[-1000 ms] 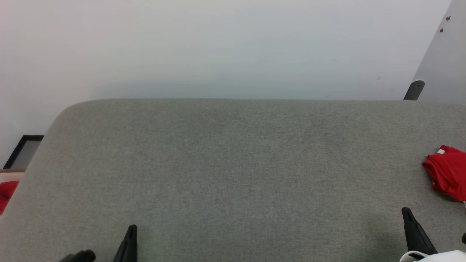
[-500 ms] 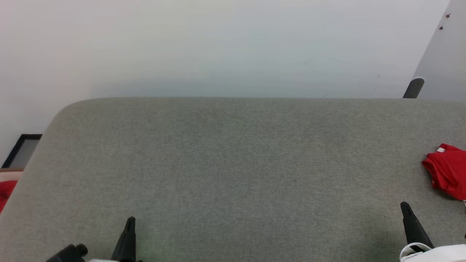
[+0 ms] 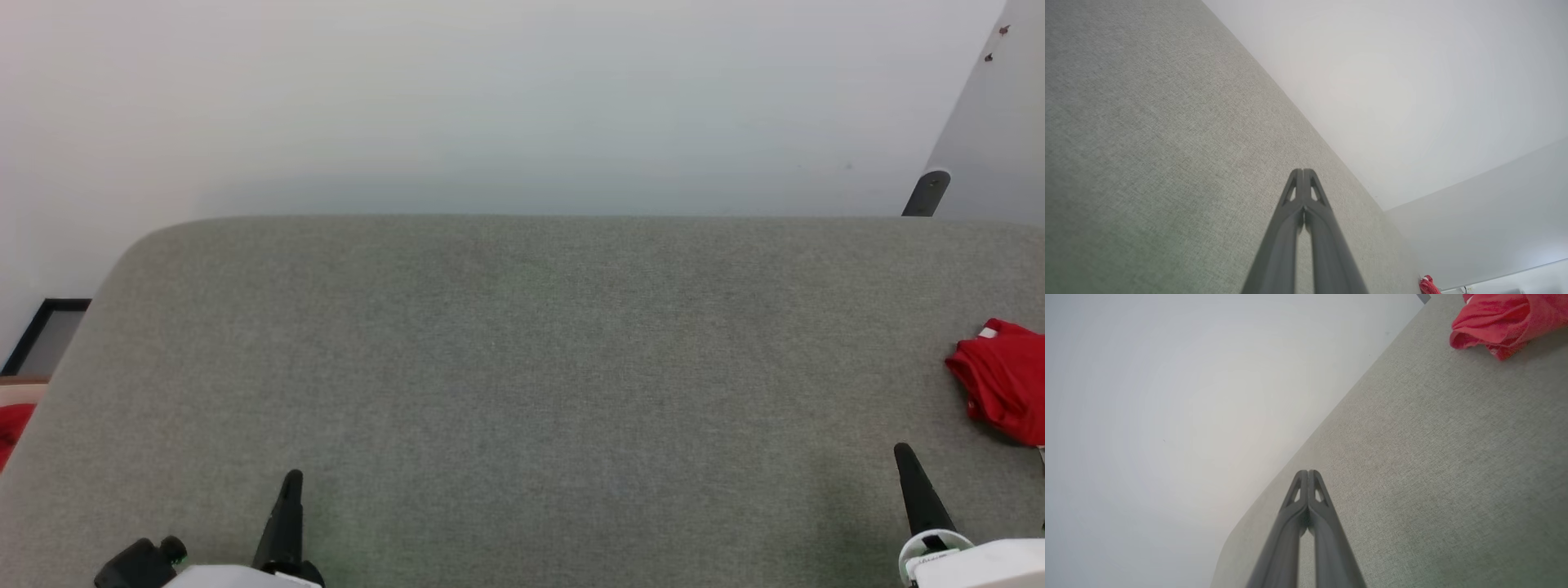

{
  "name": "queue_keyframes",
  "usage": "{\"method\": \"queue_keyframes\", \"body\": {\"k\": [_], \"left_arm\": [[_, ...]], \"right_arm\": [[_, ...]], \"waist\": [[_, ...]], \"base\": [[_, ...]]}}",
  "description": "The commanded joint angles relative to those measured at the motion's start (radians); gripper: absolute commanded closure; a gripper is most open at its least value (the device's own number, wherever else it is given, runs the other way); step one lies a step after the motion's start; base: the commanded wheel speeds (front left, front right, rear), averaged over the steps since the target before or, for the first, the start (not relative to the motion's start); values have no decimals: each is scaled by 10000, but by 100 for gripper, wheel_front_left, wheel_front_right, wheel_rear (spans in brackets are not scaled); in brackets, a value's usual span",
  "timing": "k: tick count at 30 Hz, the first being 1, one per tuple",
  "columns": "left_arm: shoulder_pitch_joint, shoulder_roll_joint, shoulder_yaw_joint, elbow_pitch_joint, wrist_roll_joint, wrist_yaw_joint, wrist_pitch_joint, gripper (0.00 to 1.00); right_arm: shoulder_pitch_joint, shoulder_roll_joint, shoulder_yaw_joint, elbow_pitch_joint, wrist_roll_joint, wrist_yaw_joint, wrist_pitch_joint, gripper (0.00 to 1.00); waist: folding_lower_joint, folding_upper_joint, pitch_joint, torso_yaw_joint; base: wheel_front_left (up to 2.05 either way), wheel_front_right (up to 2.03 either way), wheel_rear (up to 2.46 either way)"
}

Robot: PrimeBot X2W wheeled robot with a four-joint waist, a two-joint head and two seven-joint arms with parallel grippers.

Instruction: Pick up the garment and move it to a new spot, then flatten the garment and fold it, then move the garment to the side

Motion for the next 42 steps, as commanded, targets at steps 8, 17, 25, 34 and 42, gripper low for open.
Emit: {"method": "queue_keyframes", "body": {"k": [8,17,25,34,42], "left_arm": [[-379,-55,155,-61,-1062,-60,274,100],[-520,-117,237,-33,-1856,-67,507,100],[-674,-171,319,-6,-2590,-74,711,100],[-807,-235,399,21,-3349,-82,942,100],[-914,-291,463,46,-3981,-89,1129,100]], "right_arm": [[-433,49,-77,60,965,-2,155,100],[-586,111,-112,172,1678,-2,277,100],[-696,167,-145,290,2339,-2,381,100],[-847,225,-173,402,3025,-1,488,100],[-956,271,-193,498,3602,-1,582,100]], "waist": [[0,0,42,-21],[0,0,80,-39],[0,0,118,-58],[0,0,161,-79],[0,0,199,-98]], "base": [[0,0,0],[0,0,0],[0,0,0],[0,0,0],[0,0,0]]}}
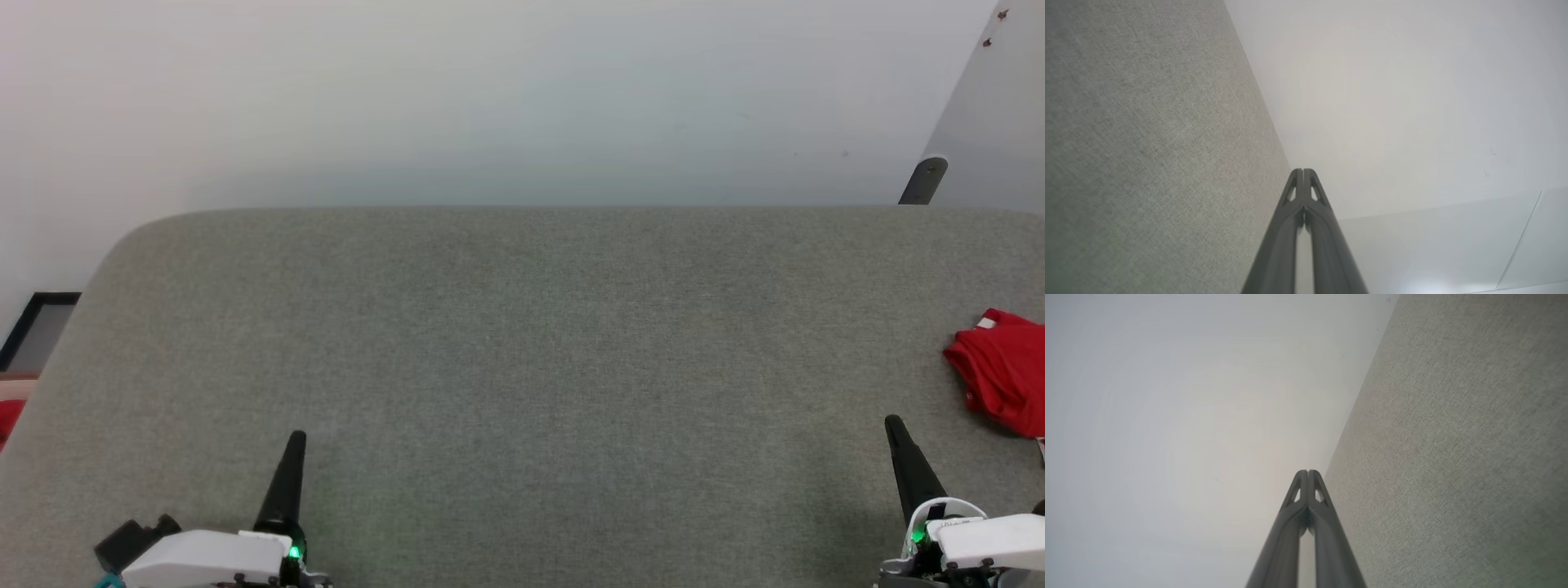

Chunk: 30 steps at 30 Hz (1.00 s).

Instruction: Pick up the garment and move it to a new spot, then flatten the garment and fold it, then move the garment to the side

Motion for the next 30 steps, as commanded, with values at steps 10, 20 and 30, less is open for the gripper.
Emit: {"method": "queue_keyframes", "body": {"k": [10,20,30], "left_arm": [[-278,-61,115,-6,-858,-86,255,100],[-413,-120,189,23,-1537,-82,456,100],[-513,-173,256,51,-2170,-82,630,100]], "right_arm": [[-309,65,-62,79,785,5,130,100],[-413,124,-86,191,1403,4,231,100],[-540,176,-107,287,1980,4,327,100]], "waist": [[-1,0,49,-24],[-1,0,97,-47],[-1,0,145,-71]], "base": [[0,0,0],[0,0,0],[0,0,0]]}}
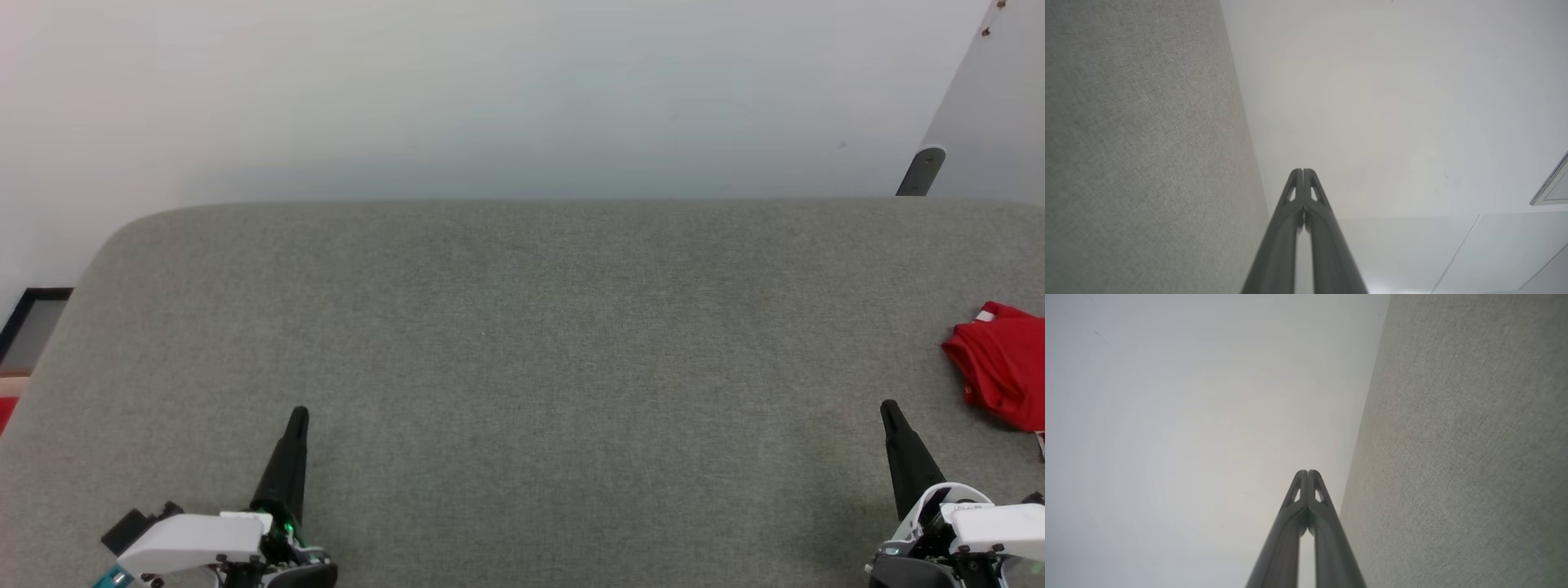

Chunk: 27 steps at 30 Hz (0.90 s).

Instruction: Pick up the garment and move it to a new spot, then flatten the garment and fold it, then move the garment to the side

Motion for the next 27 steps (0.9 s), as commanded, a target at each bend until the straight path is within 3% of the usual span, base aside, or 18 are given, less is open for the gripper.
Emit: {"method": "queue_keyframes", "body": {"k": [1,27], "left_arm": [[-120,-22,49,12,-185,-50,60,100],[-164,-39,67,20,-409,-54,121,100]], "right_arm": [[-158,42,-21,25,177,4,64,100],[-150,63,-21,56,392,4,77,100]], "waist": [[0,0,7,-4],[0,0,29,-14]], "base": [[0,0,0],[0,0,0]]}}
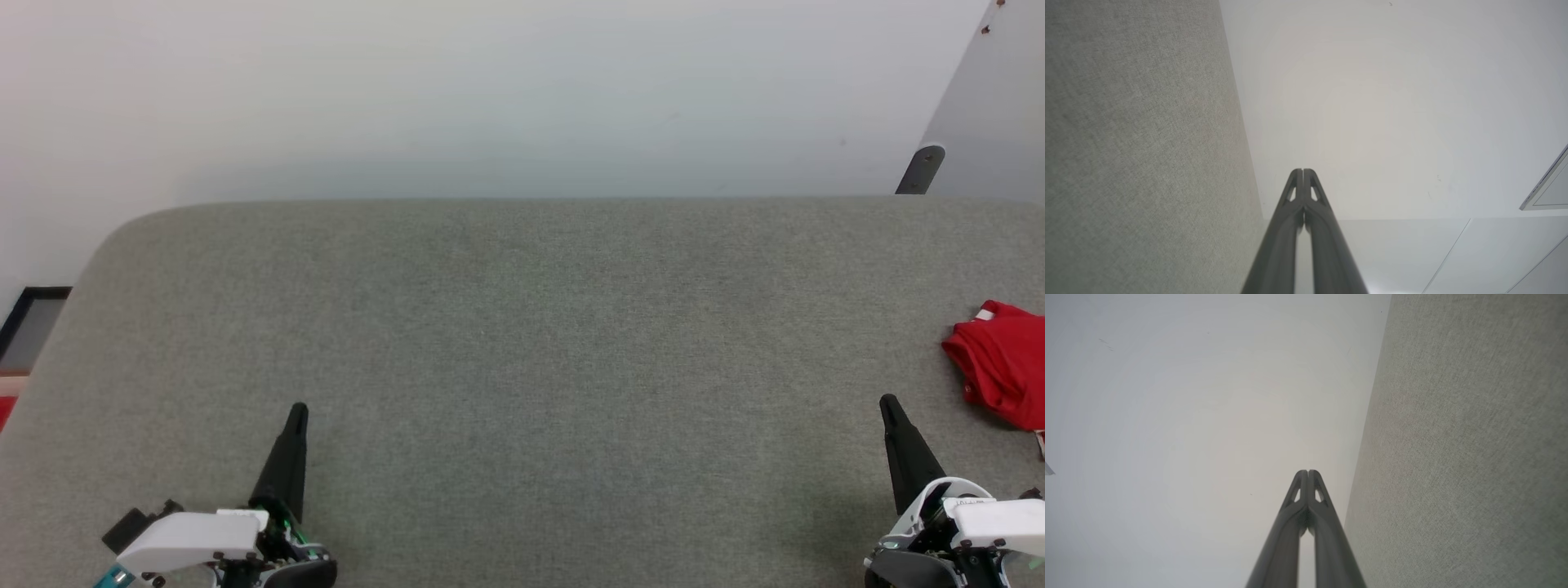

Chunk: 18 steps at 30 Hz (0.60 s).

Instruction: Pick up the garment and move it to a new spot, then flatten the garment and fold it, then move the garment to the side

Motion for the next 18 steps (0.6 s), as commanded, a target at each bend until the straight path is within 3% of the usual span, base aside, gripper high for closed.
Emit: {"method": "queue_keyframes", "body": {"k": [1,18], "left_arm": [[-96,-8,23,11,-30,-54,23,100],[-95,-8,20,9,-31,-53,21,100]], "right_arm": [[-27,42,0,0,47,4,6,100],[-27,42,1,0,48,4,4,100]], "waist": [[0,-1,0,0],[0,-1,0,0]], "base": [[0,0,0],[0,0,0]]}}
